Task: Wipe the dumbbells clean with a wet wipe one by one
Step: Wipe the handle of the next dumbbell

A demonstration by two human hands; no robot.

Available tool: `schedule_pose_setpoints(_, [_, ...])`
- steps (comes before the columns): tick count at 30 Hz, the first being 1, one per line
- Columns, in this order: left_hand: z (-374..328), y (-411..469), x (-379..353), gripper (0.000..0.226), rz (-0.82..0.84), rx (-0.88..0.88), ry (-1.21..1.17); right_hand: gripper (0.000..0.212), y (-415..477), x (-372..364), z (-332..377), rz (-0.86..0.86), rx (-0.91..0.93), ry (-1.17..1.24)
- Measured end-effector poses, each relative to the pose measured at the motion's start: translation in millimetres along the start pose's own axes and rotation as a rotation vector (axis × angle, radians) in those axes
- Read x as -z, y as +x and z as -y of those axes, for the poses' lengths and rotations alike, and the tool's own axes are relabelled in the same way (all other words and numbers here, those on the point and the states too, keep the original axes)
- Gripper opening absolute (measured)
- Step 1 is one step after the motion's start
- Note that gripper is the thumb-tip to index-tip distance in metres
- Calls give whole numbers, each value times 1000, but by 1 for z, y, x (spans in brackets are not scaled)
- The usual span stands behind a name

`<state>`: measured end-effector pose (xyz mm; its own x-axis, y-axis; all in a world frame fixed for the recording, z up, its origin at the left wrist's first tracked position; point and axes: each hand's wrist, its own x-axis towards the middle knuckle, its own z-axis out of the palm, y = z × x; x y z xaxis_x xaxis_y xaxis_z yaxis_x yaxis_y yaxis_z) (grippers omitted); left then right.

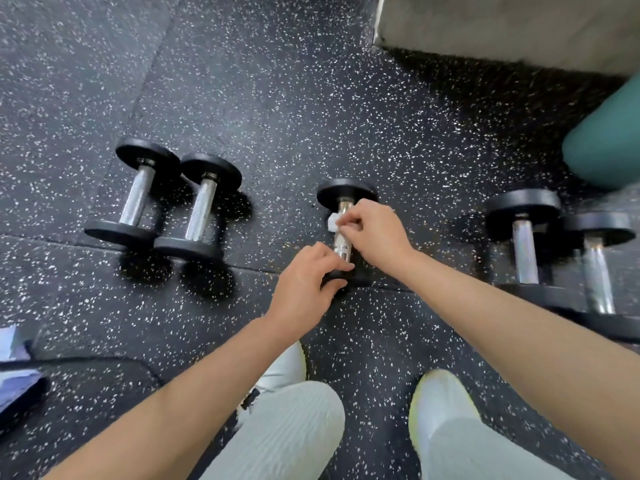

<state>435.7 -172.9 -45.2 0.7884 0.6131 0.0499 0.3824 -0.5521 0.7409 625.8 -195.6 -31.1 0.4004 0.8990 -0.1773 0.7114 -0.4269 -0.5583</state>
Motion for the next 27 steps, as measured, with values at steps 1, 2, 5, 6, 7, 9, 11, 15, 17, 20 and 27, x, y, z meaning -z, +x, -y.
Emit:
schedule_pose_setpoints(1, [0, -1, -1, 29, 7, -5, -4, 12, -6, -1, -1, 26, 24, 5])
schedule_pose_setpoints(2, [0, -1, -2, 31, 11, -6, -10, 12, -13, -1, -2, 70, 51, 8])
schedule_pose_setpoints(5, [2, 0, 0, 32, 9, 0, -14, 13, -23, 5, -7, 236, 98, 15])
schedule_pose_setpoints(6, [2, 0, 1, 31, 6, 1, -9, 12, -22, 8, -9, 265, 109, 16])
schedule_pose_setpoints(7, [2, -1, 2, 31, 10, 6, 5, 11, -18, 9, -12, 264, 116, 18])
schedule_pose_setpoints(9, [0, -1, 6, 30, 17, 14, 36, 8, -9, 12, -16, 196, 122, 8])
schedule_pose_setpoints(11, [-4, 1, 11, 29, 32, 40, 66, 7, -6, 10, -17, 107, 113, -1])
schedule_pose_setpoints(15, [-6, 4, 12, 30, 59, 51, 64, 8, -22, 4, -18, 93, 161, -21])
schedule_pose_setpoints(17, [-5, 5, 9, 29, 58, 28, 53, 13, -31, 5, -21, 213, 208, -18])
schedule_pose_setpoints(20, [-9, 2, 4, 28, 50, 33, 46, 13, -25, 9, -26, 229, 209, 10])
schedule_pose_setpoints(27, [-14, 4, 8, 27, 106, 29, 56, 19, 5, -2, -22, -148, 129, -189])
